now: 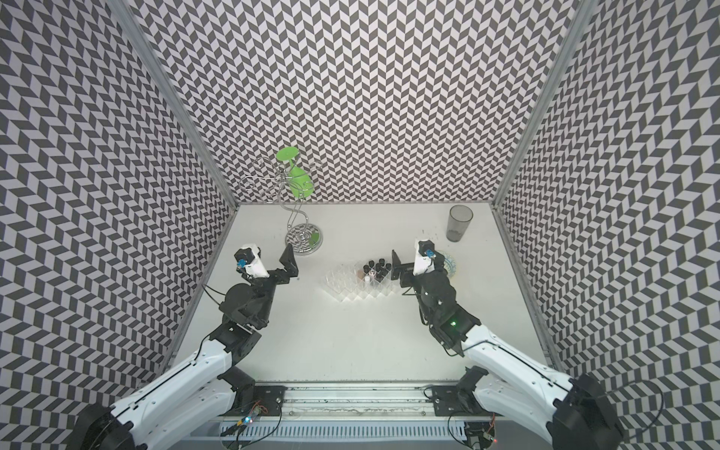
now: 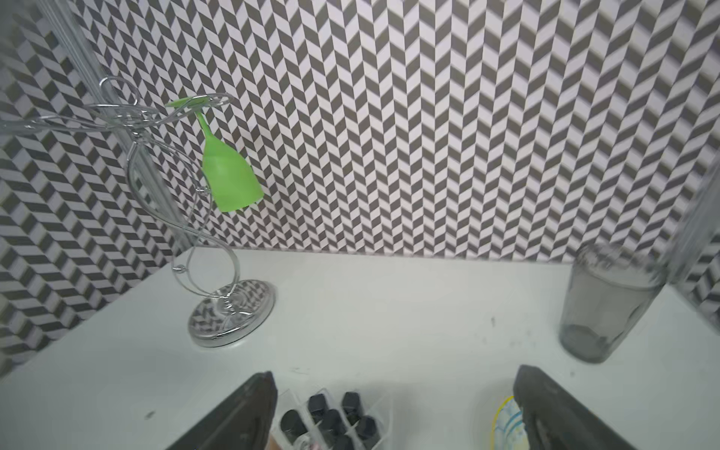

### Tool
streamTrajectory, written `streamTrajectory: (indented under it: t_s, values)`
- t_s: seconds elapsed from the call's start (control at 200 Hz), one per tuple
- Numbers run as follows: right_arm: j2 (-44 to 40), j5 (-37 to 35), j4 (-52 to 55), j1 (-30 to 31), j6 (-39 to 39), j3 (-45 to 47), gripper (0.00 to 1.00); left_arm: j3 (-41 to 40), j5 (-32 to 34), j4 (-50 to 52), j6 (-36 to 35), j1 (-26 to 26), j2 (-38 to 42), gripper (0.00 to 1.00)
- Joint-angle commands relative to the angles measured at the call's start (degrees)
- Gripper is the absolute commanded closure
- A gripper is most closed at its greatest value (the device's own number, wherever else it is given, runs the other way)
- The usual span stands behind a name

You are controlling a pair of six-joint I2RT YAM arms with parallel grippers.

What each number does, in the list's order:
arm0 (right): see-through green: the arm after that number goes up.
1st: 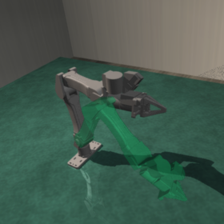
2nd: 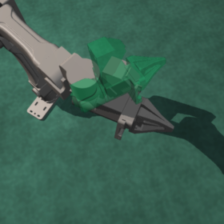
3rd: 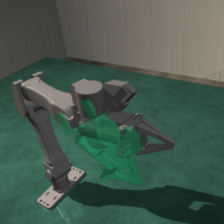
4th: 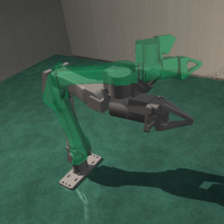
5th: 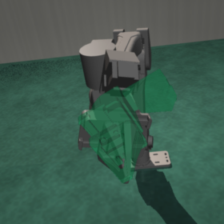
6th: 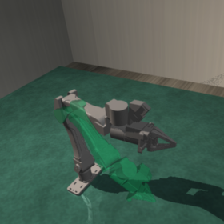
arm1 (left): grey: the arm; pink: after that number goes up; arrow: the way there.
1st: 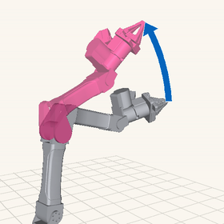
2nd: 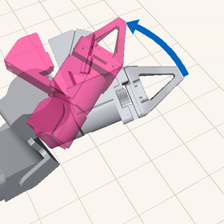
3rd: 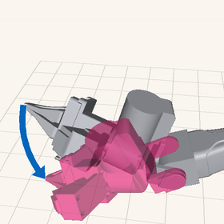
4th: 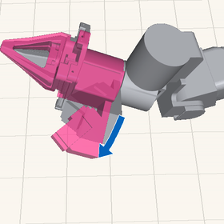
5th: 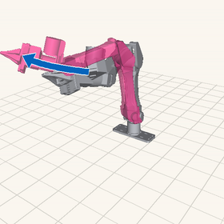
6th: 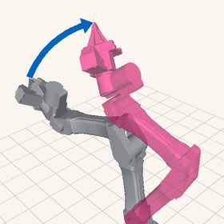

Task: Arrange the lipsticks in the organizer
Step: Reset both arms

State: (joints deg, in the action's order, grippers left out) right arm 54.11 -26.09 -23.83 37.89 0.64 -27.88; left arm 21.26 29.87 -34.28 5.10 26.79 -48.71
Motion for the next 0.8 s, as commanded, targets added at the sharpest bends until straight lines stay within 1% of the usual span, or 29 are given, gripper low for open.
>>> streamTrajectory:
  t_s: [0.0,0.03,0.055,0.1,0.15,0.185,0.23,0.265,0.32,0.346,0.371,0.391,0.436,0.491,0.531,0.566,0.591,0.616,0.646,0.676,0.701,0.726,0.751,0.796]
  values:
    - [-1.1,-1.3,-15.9,-3.4,18.0,8.7,0.0,-2.7,10.1,-6.0,-9.9,-3.2,-1.9,0.0]
    - [-0.5,-1.7,-19.7,-5.2,19.2,10.9,0.0,-4.6,9.4,-9.2,-9.5,-4.3,-2.9,0.0]
    - [0.0,-1.5,-20.8,-6.5,20.1,11.8,0.0,-6.4,7.9,-11.9,-9.1,-5.2,-4.1,0.0]
    - [0.8,-1.2,-19.9,-8.7,20.6,12.0,0.0,-8.5,6.3,-14.9,-8.0,-6.5,-6.6,0.0]
    - [0.8,-1.2,-18.5,-10.2,18.8,11.6,0.0,-9.1,5.2,-15.6,-8.0,-7.4,-9.3,0.0]
    - [0.7,0.7,-20.1,-11.3,18.4,12.5,0.0,-10.4,5.0,-18.2,-9.3,-7.8,-11.1,0.0]
    - [0.8,3.1,-25.9,-13.4,16.8,14.6,0.0,-12.7,4.5,-24.6,-11.4,-8.8,-13.8,0.0]
    - [1.7,5.4,-30.7,-15.6,14.6,18.7,0.0,-14.0,2.8,-28.6,-11.9,-10.4,-16.2,0.0]
    - [4.5,10.4,-36.5,-19.2,12.3,21.5,0.0,-14.7,-0.6,-31.8,-8.5,-14.5,-20.3,0.0]
    - [6.4,12.6,-38.6,-20.5,11.7,22.2,0.0,-14.6,-1.4,-32.2,-7.0,-15.9,-22.1,0.0]
    - [8.4,13.4,-40.6,-21.3,11.2,22.4,0.0,-14.0,-1.7,-33.6,-6.4,-16.9,-24.0,0.01]
    - [10.0,12.8,-41.5,-21.4,11.5,22.3,0.0,-13.4,-2.3,-33.8,-6.7,-17.1,-25.2,0.01]
    - [13.8,11.1,-42.8,-21.8,12.2,21.6,0.01,-11.1,-5.8,-31.6,-7.5,-17.7,-26.8,0.02]
    - [19.2,8.9,-47.8,-22.7,12.6,21.2,0.01,-9.1,-6.0,-31.8,-7.6,-18.4,-29.7,0.01]
    - [22.9,6.9,-51.9,-23.5,10.5,21.7,0.0,-8.1,-8.0,-31.3,-5.2,-19.6,-30.9,0.01]
    - [26.0,7.5,-56.8,-24.3,9.5,21.8,0.0,-8.9,-12.1,-35.7,-4.3,-21.3,-33.7,0.03]
    - [27.9,7.8,-58.6,-24.5,8.4,21.8,0.0,-9.3,-11.2,-39.5,-4.1,-21.5,-36.8,0.04]
    - [29.9,7.9,-59.2,-24.8,8.2,21.3,0.0,-9.5,-12.7,-43.6,-5.2,-21.6,-39.5,0.04]
    - [32.1,7.4,-61.7,-25.4,7.6,20.9,0.0,-8.9,-12.6,-43.9,-5.6,-21.4,-41.4,0.04]
    - [33.5,8.3,-64.8,-26.5,6.9,21.3,0.0,-8.9,-13.0,-43.1,-5.3,-21.5,-41.1,0.04]
    - [33.6,8.0,-65.0,-27.1,5.8,21.6,0.01,-8.0,-13.2,-39.5,-4.5,-21.9,-40.1,0.03]
    - [33.5,9.7,-64.1,-28.5,4.4,21.5,0.0,-7.0,-14.1,-36.4,-3.5,-22.5,-39.5,0.01]
    - [33.7,12.0,-62.0,-29.9,3.3,21.0,0.0,-7.1,-15.3,-37.4,-3.6,-23.1,-39.8,0.0]
    - [34.7,13.4,-58.8,-31.3,1.7,19.2,0.0,-7.1,-16.3,-38.8,-3.6,-23.7,-40.8,0.0]
